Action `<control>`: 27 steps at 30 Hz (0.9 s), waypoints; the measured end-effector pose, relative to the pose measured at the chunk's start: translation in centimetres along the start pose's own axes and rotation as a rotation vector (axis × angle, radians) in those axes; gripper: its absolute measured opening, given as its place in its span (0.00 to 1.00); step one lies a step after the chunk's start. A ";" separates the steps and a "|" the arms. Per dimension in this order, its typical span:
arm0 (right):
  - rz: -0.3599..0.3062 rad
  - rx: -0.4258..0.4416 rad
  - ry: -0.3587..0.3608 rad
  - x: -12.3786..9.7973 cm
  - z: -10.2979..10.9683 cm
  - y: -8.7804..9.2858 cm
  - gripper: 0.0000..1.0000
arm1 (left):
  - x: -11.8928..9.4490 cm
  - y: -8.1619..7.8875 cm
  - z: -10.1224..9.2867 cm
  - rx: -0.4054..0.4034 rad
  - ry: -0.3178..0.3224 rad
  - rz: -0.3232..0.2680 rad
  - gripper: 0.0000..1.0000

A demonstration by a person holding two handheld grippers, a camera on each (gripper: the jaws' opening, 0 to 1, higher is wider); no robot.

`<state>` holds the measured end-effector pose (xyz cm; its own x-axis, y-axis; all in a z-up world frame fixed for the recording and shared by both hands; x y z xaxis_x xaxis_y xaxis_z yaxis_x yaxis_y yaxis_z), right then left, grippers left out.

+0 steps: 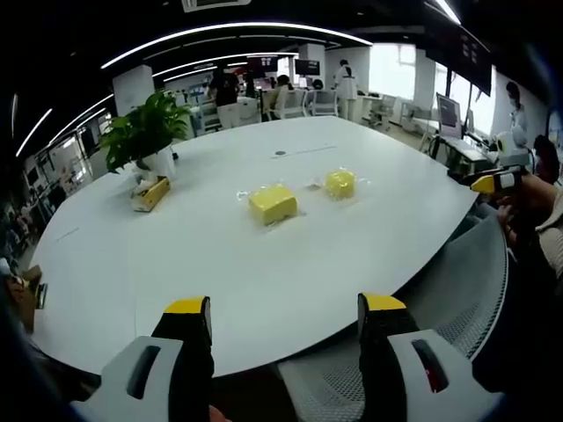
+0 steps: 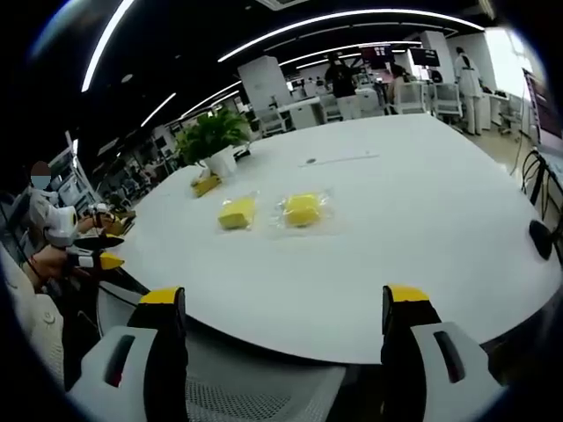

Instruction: Compare the silicone blocks by pressing each to a similar depth, holding the contact briefly, and releasing to observe deformation and rebound differences across the visible hardness samples.

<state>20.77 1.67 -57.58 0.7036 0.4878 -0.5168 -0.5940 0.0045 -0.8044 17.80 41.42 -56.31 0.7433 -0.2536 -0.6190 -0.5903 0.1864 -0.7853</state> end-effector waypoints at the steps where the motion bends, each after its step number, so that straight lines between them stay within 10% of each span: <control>1: -0.001 -0.001 -0.001 0.0 0.0 0.0 0.87 | 0.0 0.0 0.0 -0.002 -0.002 0.000 0.67; 27: -0.048 0.047 -0.013 1.2 0.1 -0.8 0.81 | 0.8 -0.6 1.5 -0.096 0.001 0.014 0.66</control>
Point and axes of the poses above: the point that each gripper's makers call its tool centre point, and the gripper's own axes: x roughly forward along the fingers, z roughly to its left, y roughly out of its underside, the point moved 5 cm from there along -x, roughly backward along the fingers, and after that the axes turned 2 degrees about -x, right-handed, at the moved point
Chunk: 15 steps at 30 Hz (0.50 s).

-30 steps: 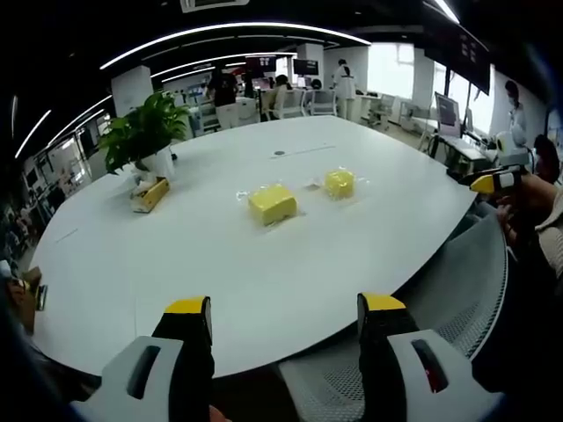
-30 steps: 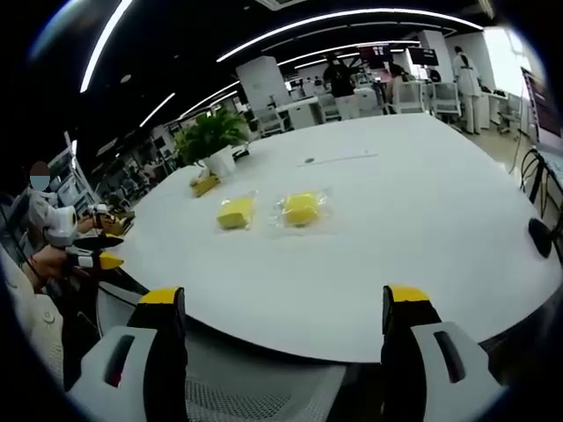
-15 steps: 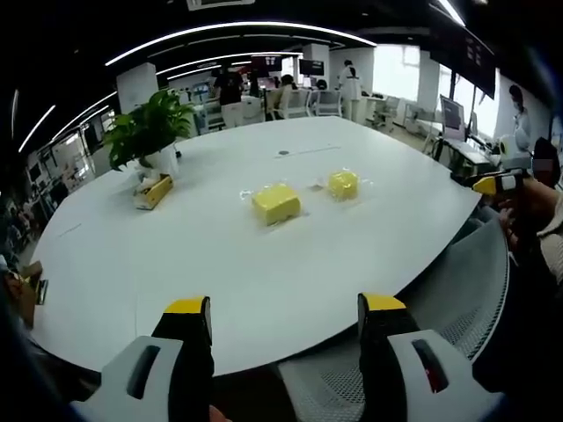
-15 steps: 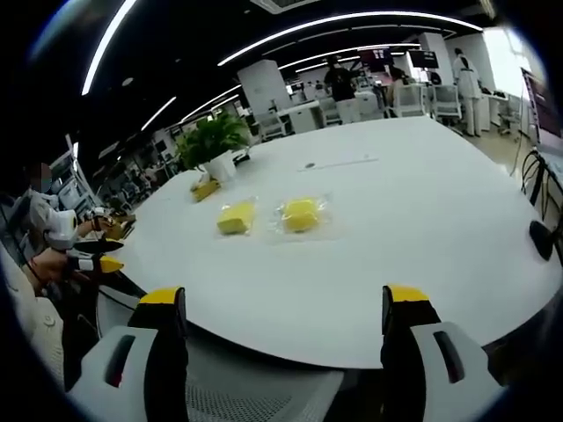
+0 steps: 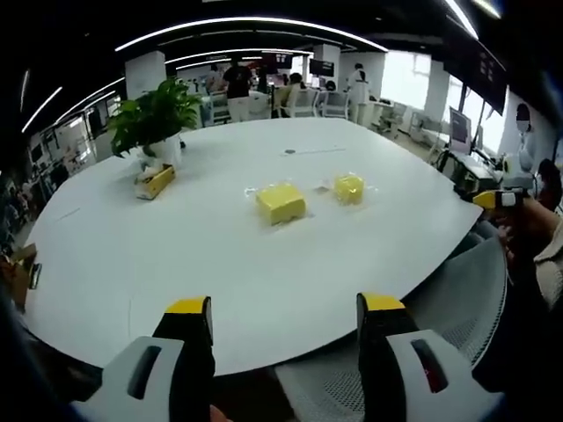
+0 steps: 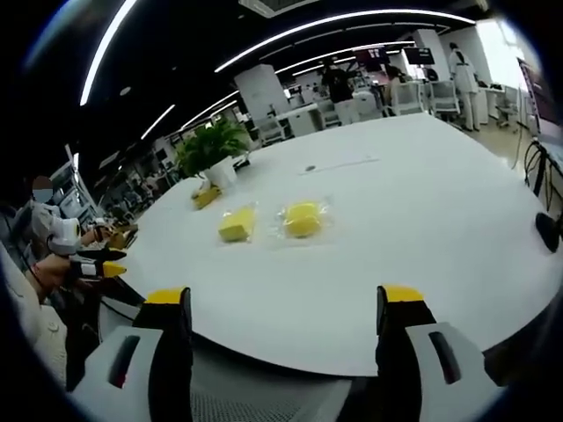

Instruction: Compare the silicone blocks by pressing each to a similar depth, holding the contact briefly, and releasing to observe deformation and rebound differences across the visible hardness samples.

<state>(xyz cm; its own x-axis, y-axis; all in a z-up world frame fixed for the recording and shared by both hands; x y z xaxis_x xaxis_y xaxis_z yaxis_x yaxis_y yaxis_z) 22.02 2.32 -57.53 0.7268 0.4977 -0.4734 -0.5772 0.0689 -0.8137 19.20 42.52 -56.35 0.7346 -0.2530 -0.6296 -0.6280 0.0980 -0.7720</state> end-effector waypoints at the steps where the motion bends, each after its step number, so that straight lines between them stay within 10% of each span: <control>1: 0.000 0.002 0.000 0.2 0.0 -0.1 0.82 | 0.1 -0.1 0.1 0.000 0.001 0.001 0.66; 15: 0.045 -0.015 0.025 1.8 -0.4 -1.8 0.85 | 3.6 -3.8 1.6 0.020 0.058 -0.033 0.67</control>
Point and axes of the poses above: the point that each gripper's makers call its tool centre point, and the gripper's own axes: x roughly forward along the fingers, z roughly to its left, y roughly out of its underside, the point moved 5 cm from there along -x, roughly backward along the fingers, and after that the axes turned 2 degrees about -x, right-handed, at the moved point
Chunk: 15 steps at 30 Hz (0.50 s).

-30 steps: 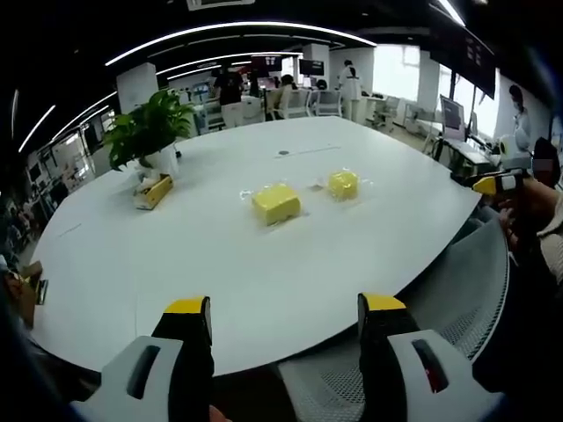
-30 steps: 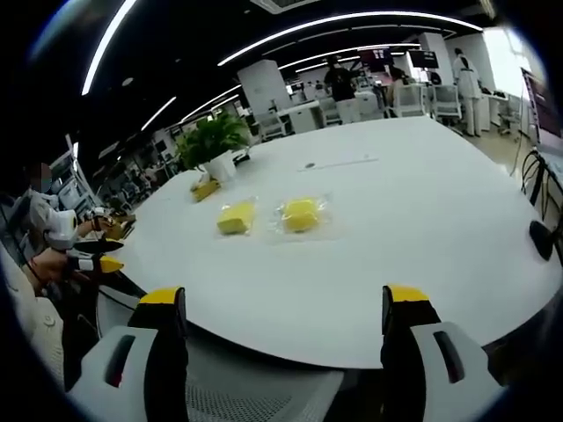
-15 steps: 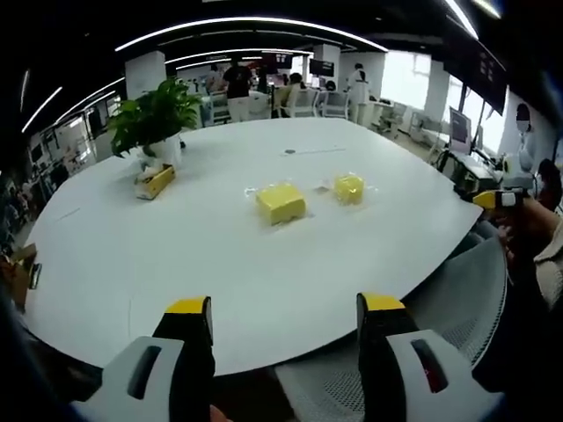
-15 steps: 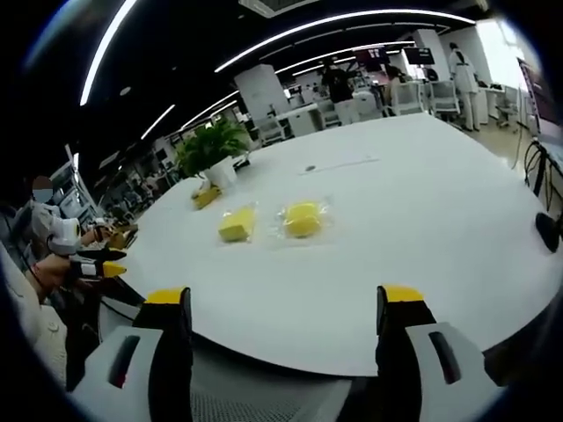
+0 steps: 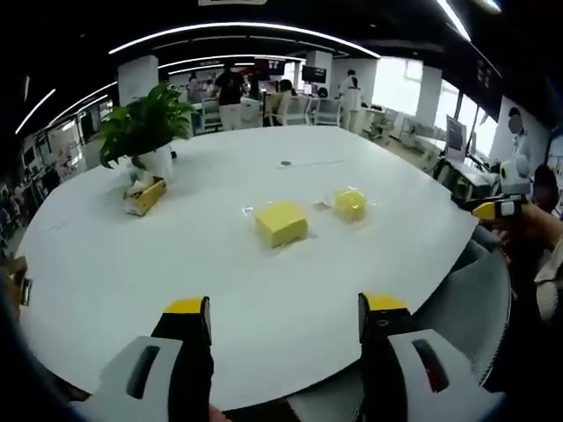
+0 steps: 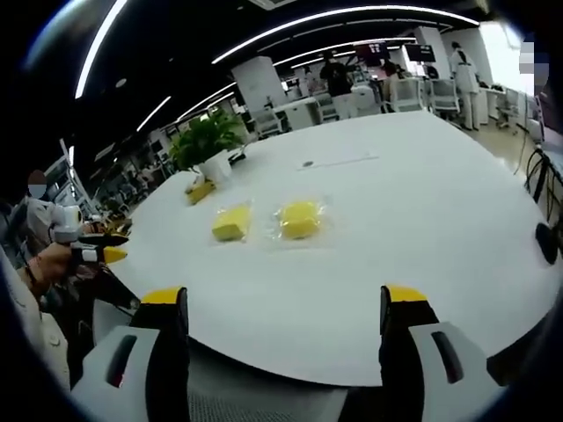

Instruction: Compare the silicone blocks by pressing each to a similar depth, holding the contact briefly, and releasing to observe deformation and rebound differences across the visible hardness samples.

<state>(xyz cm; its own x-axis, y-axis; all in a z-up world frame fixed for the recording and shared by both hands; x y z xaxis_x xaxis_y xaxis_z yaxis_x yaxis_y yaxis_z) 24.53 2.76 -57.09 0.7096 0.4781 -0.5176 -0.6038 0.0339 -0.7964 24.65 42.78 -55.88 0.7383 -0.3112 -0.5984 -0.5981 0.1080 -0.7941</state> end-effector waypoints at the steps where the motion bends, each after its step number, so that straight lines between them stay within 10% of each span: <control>1: 0.002 -0.001 0.001 0.1 0.0 -0.2 0.85 | 0.3 -0.4 0.1 0.017 0.003 -0.005 0.67; 15: 0.022 -0.012 0.040 2.0 -0.1 -1.8 0.86 | 7.0 -5.0 3.8 -0.237 0.124 -0.131 0.64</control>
Point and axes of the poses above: the point that each gripper's makers call its tool centre point, and the gripper's own axes: x roughly forward along the fingers, z roughly to its left, y roughly out of its underside, the point moved 5 cm from there along -x, roughly backward along the fingers, and after that the axes turned 2 degrees about -x, right-handed, at the moved point
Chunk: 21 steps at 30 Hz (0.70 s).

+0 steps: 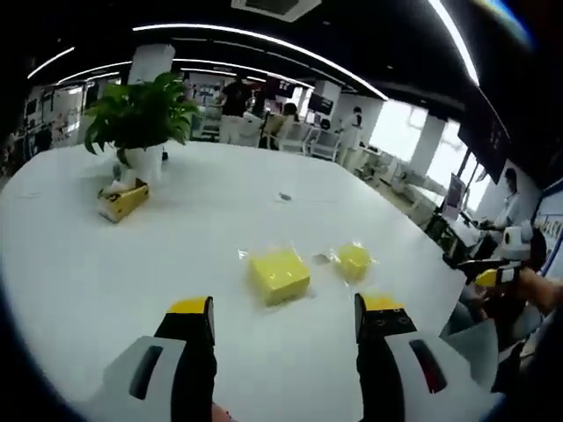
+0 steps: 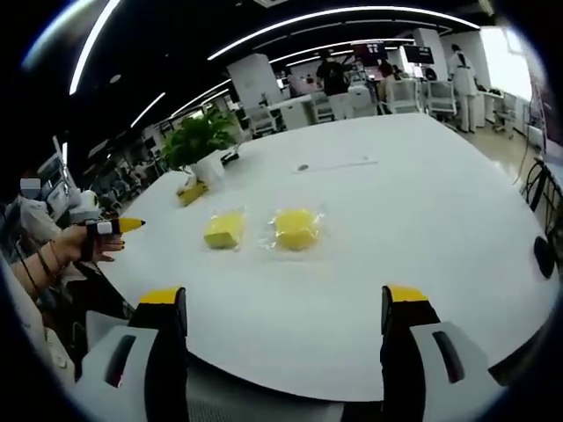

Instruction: Compare the silicone blocks by pressing each to a similar depth, holding the contact briefly, and releasing to observe deformation and rebound differences across the visible hardness samples.

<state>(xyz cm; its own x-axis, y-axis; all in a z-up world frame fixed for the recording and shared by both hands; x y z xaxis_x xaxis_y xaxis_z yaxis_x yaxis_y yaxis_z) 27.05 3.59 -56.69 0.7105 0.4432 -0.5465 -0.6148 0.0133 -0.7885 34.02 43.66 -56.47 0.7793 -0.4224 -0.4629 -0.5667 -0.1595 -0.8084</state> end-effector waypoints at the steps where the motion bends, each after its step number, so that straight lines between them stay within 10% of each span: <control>1: 0.004 0.000 0.003 0.1 0.0 0.0 0.86 | 0.6 -0.2 0.4 -0.029 0.008 -0.012 0.64; 21: 0.026 0.073 -0.001 2.0 0.4 -1.0 0.92 | 11.8 0.3 6.9 -0.347 0.086 -0.042 0.51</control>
<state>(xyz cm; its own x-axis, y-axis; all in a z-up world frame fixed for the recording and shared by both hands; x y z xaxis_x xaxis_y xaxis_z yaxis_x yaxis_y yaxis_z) 28.97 4.79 -56.86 0.6936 0.4450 -0.5665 -0.6565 0.0667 -0.7514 44.89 44.84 -64.66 0.7872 -0.4797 -0.3876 -0.6028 -0.4659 -0.6477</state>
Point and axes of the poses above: the point that each gripper's makers call its tool centre point, and the gripper's own axes: x roughly forward along the fingers, z roughly to its left, y roughly out of its underside, the point moved 5 cm from there along -x, roughly backward along the fingers, and after that the axes turned 2 degrees about -x, right-handed, at the moved point
